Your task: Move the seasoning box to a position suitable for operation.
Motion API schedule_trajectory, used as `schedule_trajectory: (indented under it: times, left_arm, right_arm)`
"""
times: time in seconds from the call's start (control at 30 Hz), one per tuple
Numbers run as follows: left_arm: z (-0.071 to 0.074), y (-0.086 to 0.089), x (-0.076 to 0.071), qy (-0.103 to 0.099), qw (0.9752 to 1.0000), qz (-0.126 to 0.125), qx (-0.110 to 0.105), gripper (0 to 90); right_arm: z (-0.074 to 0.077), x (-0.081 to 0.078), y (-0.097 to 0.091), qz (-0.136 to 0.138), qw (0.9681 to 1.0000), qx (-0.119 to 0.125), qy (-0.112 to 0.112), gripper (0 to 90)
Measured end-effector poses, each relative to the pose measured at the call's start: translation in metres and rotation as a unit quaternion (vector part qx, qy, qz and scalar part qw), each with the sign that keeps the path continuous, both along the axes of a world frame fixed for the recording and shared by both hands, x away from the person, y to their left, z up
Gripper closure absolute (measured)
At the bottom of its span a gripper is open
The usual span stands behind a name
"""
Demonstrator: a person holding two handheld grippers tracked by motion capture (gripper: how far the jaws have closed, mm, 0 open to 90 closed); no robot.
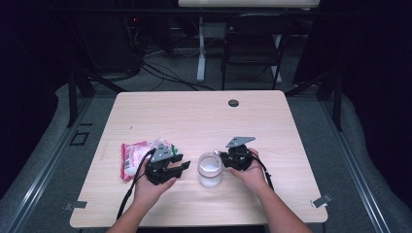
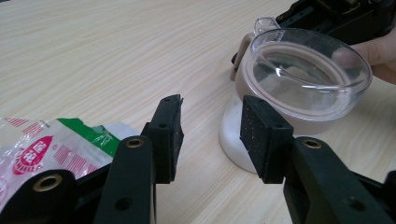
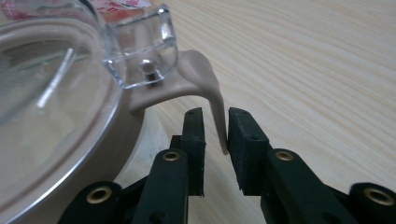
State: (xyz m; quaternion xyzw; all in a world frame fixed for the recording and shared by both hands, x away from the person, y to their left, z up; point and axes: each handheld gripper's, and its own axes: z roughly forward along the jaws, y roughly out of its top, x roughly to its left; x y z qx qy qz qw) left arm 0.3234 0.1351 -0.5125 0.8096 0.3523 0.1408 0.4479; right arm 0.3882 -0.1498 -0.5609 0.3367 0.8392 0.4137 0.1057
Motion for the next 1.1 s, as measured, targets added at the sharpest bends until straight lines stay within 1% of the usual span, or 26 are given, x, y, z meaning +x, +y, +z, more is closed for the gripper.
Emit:
schedule_trajectory:
  times: [0.1,0.2,0.23,0.37,0.5,0.53,0.57,0.63,0.7,0.77,0.83,0.87,0.93,1.0,1.07,1.1]
  left_arm:
    - [0.001,0.003,0.000,-0.004,1.0000,0.003,0.000,58.8]
    - [0.003,0.006,0.000,-0.004,1.0000,0.007,-0.004,58.8]
    - [0.003,0.006,0.000,-0.006,1.0000,0.007,-0.004,58.8]
    - [0.005,0.009,0.002,-0.007,0.9999,0.010,-0.004,58.8]
    - [0.007,0.009,0.005,-0.010,0.9999,0.010,-0.006,59.0]
    - [0.007,0.009,0.005,-0.010,0.9998,0.012,-0.009,59.1]
    - [0.008,0.009,0.006,-0.011,0.9998,0.011,-0.008,59.1]
    - [0.009,0.009,0.007,-0.013,0.9998,0.012,-0.011,59.1]
    - [0.010,0.010,0.009,-0.012,0.9997,0.014,-0.014,59.1]
    - [0.012,0.011,0.012,-0.016,0.9997,0.012,-0.016,58.9]
    - [0.013,0.011,0.015,-0.026,0.9995,0.013,-0.013,58.2]
    - [0.014,0.011,0.017,-0.027,0.9994,0.013,-0.016,58.3]
    - [0.016,0.012,0.020,-0.023,0.9995,0.010,-0.020,59.0]
    - [0.018,0.010,0.024,-0.022,0.9994,0.009,-0.026,59.0]
    - [0.020,0.008,0.027,-0.022,0.9992,0.006,-0.033,59.0]
    - [0.020,0.007,0.028,-0.023,0.9992,0.004,-0.032,58.5]
  right_arm:
    - [-0.002,0.003,0.001,-0.003,1.0000,-0.002,0.006,81.5]
    - [-0.001,0.004,0.001,-0.002,0.9999,-0.004,0.009,82.1]
    - [-0.001,0.003,0.002,-0.003,1.0000,-0.005,0.007,82.4]
    - [0.001,0.000,0.004,-0.013,0.9995,-0.028,-0.003,83.8]
    - [0.002,-0.004,0.004,-0.030,0.9988,-0.038,-0.010,84.7]
    - [0.003,-0.006,0.005,-0.038,0.9983,-0.042,-0.010,85.0]
    - [0.003,-0.007,0.005,-0.042,0.9980,-0.045,-0.011,85.2]
    - [0.003,-0.009,0.006,-0.051,0.9972,-0.053,-0.015,85.6]
    - [0.004,-0.013,0.005,-0.061,0.9964,-0.056,-0.014,85.7]
    - [0.004,-0.017,0.005,-0.068,0.9959,-0.059,-0.013,85.6]
    - [0.005,-0.023,0.004,-0.072,0.9951,-0.066,-0.013,85.4]
    - [0.006,-0.026,0.003,-0.074,0.9947,-0.070,-0.014,85.3]
    - [0.007,-0.032,0.002,-0.077,0.9939,-0.077,-0.016,85.1]
    - [0.007,-0.037,0.001,-0.082,0.9939,-0.072,-0.013,84.2]
    - [0.007,-0.043,-0.001,-0.092,0.9941,-0.058,0.002,82.9]
    - [0.008,-0.046,-0.003,-0.097,0.9939,-0.051,0.008,82.5]
